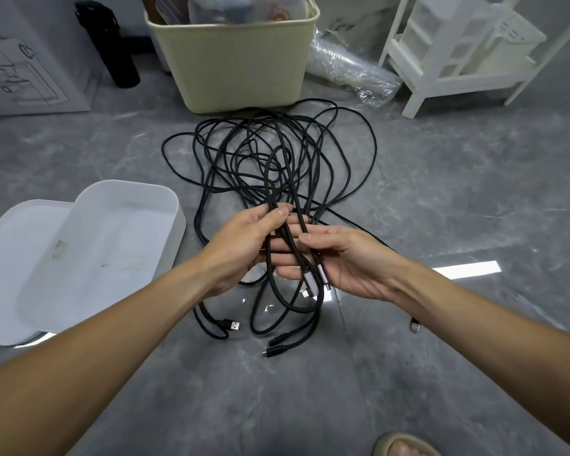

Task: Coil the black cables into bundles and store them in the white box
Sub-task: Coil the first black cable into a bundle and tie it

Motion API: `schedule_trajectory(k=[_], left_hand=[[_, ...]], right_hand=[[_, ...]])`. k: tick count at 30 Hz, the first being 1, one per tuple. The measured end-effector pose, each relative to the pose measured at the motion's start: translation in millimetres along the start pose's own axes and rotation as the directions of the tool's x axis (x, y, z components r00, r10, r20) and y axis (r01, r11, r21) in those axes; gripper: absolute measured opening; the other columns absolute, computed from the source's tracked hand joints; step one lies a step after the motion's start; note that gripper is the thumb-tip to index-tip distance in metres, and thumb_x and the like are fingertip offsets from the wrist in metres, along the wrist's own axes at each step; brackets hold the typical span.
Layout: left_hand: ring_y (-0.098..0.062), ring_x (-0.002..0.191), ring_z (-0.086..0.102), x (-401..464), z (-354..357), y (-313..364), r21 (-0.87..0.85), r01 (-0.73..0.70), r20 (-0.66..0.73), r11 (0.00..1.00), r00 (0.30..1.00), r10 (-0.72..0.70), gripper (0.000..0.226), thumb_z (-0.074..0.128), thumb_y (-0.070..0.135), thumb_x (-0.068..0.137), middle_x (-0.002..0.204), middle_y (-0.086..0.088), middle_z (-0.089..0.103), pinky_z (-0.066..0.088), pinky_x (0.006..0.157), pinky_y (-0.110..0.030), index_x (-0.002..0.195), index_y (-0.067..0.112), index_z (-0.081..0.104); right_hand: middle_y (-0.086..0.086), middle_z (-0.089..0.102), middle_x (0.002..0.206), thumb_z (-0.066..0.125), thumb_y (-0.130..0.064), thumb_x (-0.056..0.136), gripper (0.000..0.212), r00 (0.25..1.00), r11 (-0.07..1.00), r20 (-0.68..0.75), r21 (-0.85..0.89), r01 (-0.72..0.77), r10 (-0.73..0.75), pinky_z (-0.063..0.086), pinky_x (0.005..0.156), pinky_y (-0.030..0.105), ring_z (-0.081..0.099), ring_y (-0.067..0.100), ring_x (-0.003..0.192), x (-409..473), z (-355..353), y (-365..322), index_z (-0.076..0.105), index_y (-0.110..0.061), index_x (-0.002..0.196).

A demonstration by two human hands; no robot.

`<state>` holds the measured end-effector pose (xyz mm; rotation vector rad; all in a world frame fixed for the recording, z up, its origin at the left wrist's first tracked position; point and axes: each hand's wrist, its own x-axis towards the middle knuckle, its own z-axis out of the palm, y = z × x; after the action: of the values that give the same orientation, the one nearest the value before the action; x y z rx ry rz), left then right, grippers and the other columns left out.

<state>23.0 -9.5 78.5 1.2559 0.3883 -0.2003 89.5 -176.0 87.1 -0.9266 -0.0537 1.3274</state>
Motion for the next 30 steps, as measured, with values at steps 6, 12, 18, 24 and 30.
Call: schedule_trajectory(k=[6,12,18,24,30], left_hand=[[-0.011,0.061,0.067,-0.7,2.1,5.0,0.286,-0.119,-0.196,0.951,0.964,0.18,0.031,0.068,0.036,0.092,0.067,-0.001,0.072,0.053,0.056,-0.023,0.08,0.008,0.069],[-0.014,0.058,0.067,0.3,-1.9,8.5,0.371,-0.149,-0.199,0.917,0.951,0.235,0.029,0.067,0.035,0.093,0.069,-0.004,0.073,0.053,0.056,-0.027,0.074,0.014,0.069],[-0.013,0.057,0.068,-0.2,-12.6,10.3,0.198,-0.114,-0.226,0.973,0.961,0.159,0.019,0.046,0.016,0.105,0.073,0.003,0.07,0.052,0.051,-0.021,0.116,0.024,0.059],[-0.01,0.046,0.05,6.3,-21.7,14.2,0.338,0.035,-0.324,0.94,0.942,0.082,0.007,0.048,0.029,0.103,0.063,0.006,0.061,0.048,0.046,-0.027,0.104,0.028,0.055],[-0.005,0.108,0.059,8.6,-19.2,37.9,0.417,0.054,-0.319,0.907,0.944,0.091,0.045,0.062,0.029,0.091,0.117,0.011,0.065,0.044,0.083,-0.026,0.134,0.032,0.046]], right_hand=[[0.016,0.072,0.114,0.055,-0.005,0.098,0.025,0.998,0.968,-0.068,-0.252,-0.019,0.001,0.062,0.076,0.031,0.074,0.025,0.093,-4.0,7.2,-4.6,0.063,0.001,0.121],[0.016,0.073,0.105,0.052,-0.008,0.102,0.022,0.989,0.913,-0.143,-0.407,-0.014,-0.049,0.06,0.081,0.038,0.072,0.021,0.091,-2.3,16.1,-3.8,0.068,0.001,0.114],[0.012,0.073,0.092,0.046,-0.01,0.105,0.016,0.93,0.883,-0.301,-0.466,0.049,-0.211,0.062,0.073,0.04,0.07,0.021,0.073,-1.1,12.4,-18.2,0.062,-0.007,0.109],[-0.008,0.029,0.06,0.048,-0.022,0.105,0.019,0.935,0.822,-0.227,-0.56,0.102,-0.271,0.027,0.04,0.017,0.024,0.006,0.045,-11.7,15.8,-37.0,0.064,-0.014,0.108],[-0.009,0.024,0.056,0.045,-0.035,0.105,0.027,0.933,0.817,-0.115,-0.527,0.233,-0.34,0.02,0.035,0.015,0.018,0.005,0.04,-19.2,45.1,-63.0,0.067,-0.022,0.095]])
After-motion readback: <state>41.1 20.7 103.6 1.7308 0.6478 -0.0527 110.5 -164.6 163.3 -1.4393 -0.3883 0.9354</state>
